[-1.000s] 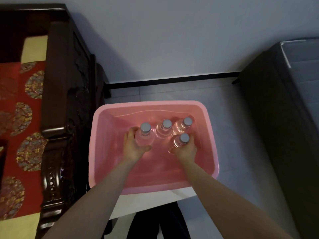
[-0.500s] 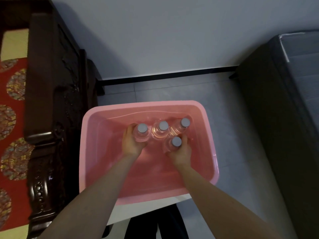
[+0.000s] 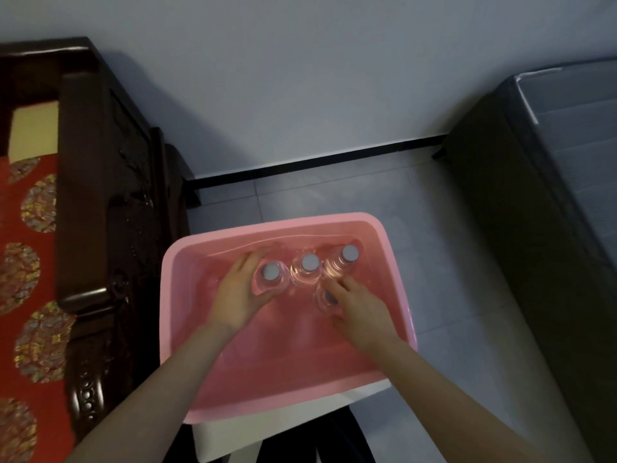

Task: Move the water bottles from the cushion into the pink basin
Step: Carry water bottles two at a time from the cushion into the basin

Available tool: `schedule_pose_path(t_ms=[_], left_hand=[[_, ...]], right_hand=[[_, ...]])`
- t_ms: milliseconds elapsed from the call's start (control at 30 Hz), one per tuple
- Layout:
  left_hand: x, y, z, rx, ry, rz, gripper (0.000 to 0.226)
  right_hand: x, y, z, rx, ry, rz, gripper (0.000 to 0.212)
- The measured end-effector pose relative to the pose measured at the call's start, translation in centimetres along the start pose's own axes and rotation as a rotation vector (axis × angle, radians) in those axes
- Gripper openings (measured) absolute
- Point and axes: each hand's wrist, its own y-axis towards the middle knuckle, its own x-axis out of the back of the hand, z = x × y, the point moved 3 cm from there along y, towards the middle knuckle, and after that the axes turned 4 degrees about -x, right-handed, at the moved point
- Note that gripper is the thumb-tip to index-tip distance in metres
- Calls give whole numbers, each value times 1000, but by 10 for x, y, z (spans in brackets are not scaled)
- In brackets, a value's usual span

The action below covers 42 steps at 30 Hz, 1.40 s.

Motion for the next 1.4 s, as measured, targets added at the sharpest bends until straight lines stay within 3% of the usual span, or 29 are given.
schedule_pose_path(t_ms=[100, 267, 533, 767, 1133, 1400], left_hand=[[4, 2, -5, -124, 136, 63, 62], [2, 7, -15, -149, 199, 57, 43], [-2, 10, -25, -90, 165, -8, 25], [1, 14, -27, -62, 159, -33, 31], [-2, 12, -30, -94, 249, 5, 33], [12, 17, -34, -49, 232, 138, 42]], right_hand=[[7, 7, 3, 49, -30, -9, 37], [16, 17, 11, 128, 18, -22, 19], [24, 17, 4, 99, 31, -68, 22], [27, 10, -6, 124, 43, -137, 28], [21, 8, -16, 78, 7, -91, 36], [38, 9, -12, 11, 1, -40, 52]])
